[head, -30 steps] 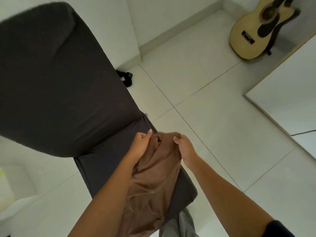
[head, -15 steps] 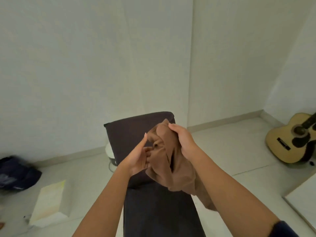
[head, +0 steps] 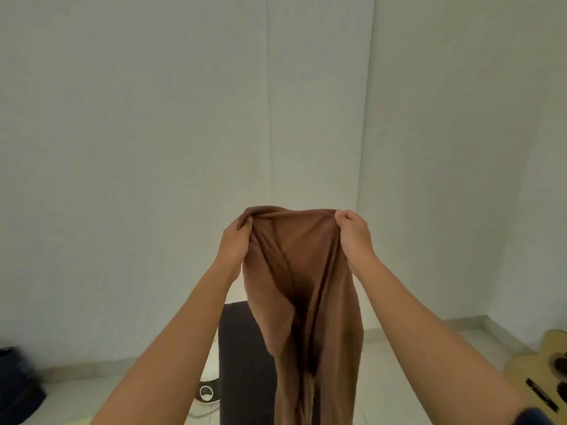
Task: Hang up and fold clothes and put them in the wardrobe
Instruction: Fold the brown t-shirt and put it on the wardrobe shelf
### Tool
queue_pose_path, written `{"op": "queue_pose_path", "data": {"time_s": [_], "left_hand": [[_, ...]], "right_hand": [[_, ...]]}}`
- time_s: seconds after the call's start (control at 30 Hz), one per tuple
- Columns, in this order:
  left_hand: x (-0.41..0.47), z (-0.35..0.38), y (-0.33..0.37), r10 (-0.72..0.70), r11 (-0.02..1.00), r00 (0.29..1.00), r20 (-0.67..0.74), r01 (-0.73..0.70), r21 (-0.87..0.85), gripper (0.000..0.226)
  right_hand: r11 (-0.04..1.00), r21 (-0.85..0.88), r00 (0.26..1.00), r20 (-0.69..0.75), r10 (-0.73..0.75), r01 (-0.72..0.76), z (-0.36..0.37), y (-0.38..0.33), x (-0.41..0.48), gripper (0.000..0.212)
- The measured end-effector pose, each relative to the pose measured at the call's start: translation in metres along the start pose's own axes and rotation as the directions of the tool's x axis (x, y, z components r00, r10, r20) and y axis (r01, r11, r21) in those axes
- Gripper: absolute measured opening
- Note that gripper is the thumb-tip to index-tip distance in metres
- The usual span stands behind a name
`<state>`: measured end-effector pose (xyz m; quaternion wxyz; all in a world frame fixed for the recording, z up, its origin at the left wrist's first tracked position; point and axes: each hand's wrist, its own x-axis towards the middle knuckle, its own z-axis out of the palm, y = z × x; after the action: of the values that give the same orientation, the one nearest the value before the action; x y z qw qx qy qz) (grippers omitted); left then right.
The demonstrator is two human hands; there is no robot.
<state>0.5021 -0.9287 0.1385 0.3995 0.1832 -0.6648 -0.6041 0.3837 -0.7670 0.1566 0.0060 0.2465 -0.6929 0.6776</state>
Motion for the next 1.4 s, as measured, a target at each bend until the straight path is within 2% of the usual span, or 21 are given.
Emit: {"op": "queue_pose_path", "data": {"time_s": [0.07, 0.17, 0.37, 0.43, 0.53, 0.63, 0.73, 0.8, 0.87, 1.0, 1.1, 1.17, 1.27, 1.4], "left_hand": [[0.003, -0.005, 0.014, 0.107, 0.99, 0.993, -0.047, -0.102, 0.1, 0.029], [0.008, -0.01, 0.031, 0.211, 0.969, 0.965, -0.153, -0.186, 0.162, 0.029], [0.016, -0.034, 0.056, 0.376, 0.898, 0.871, -0.315, -0.259, 0.357, 0.027], [0.014, -0.043, 0.058, 0.379, 0.899, 0.847, -0.374, -0.242, 0.364, 0.025], [0.009, -0.055, 0.055, 0.42, 0.877, 0.817, -0.394, -0.253, 0.409, 0.024], [0.005, -0.066, 0.053, 0.425, 0.888, 0.798, -0.426, -0.277, 0.367, 0.019], [0.004, -0.082, 0.05, 0.428, 0.885, 0.792, -0.436, -0.27, 0.378, 0.017], [0.004, -0.095, 0.048, 0.437, 0.875, 0.789, -0.431, -0.263, 0.406, 0.017], [0.004, -0.105, 0.047, 0.438, 0.872, 0.783, -0.441, -0.251, 0.42, 0.016], [-0.002, -0.111, 0.041, 0.451, 0.866, 0.77, -0.452, -0.254, 0.431, 0.016], [-0.009, -0.114, 0.029, 0.463, 0.844, 0.769, -0.441, -0.231, 0.484, 0.019], [-0.015, -0.119, 0.022, 0.43, 0.859, 0.773, -0.466, -0.192, 0.475, 0.02], [-0.025, -0.129, 0.011, 0.414, 0.871, 0.77, -0.485, -0.18, 0.458, 0.015], [-0.037, -0.147, -0.005, 0.382, 0.883, 0.791, -0.478, -0.16, 0.441, 0.008]], "right_hand": [[0.995, -0.091, 0.999, 0.005, -0.045, 0.045, 0.002, -0.009, 0.003, 0.029], [0.975, -0.177, 0.99, -0.016, -0.139, 0.134, 0.009, -0.02, 0.0, 0.032], [0.918, -0.296, 0.951, -0.074, -0.299, 0.265, 0.025, -0.033, -0.013, 0.033], [0.849, -0.391, 0.911, -0.058, -0.408, 0.355, 0.027, -0.031, -0.021, 0.035], [0.692, -0.541, 0.831, 0.024, -0.556, 0.478, 0.028, -0.026, -0.034, 0.041], [0.582, -0.639, 0.829, 0.168, -0.533, 0.503, 0.029, -0.021, -0.042, 0.041], [0.546, -0.701, 0.868, 0.222, -0.443, 0.458, 0.026, -0.012, -0.04, 0.034], [0.584, -0.707, 0.904, 0.195, -0.379, 0.398, 0.024, -0.004, -0.038, 0.028], [0.665, -0.672, 0.937, 0.133, -0.324, 0.326, 0.022, 0.004, -0.035, 0.021], [0.863, -0.477, 0.973, -0.059, -0.224, 0.17, 0.028, 0.012, -0.036, 0.005], [0.958, -0.288, 0.976, -0.202, -0.078, 0.017, 0.033, 0.014, -0.047, 0.018], [0.976, -0.214, 0.971, -0.237, -0.02, -0.032, 0.033, 0.017, -0.053, 0.015], [0.97, -0.221, 0.961, -0.274, 0.04, -0.103, 0.034, 0.024, -0.062, 0.006], [0.946, -0.272, 0.939, -0.334, 0.081, -0.178, 0.038, 0.033, -0.077, 0.029]]}}
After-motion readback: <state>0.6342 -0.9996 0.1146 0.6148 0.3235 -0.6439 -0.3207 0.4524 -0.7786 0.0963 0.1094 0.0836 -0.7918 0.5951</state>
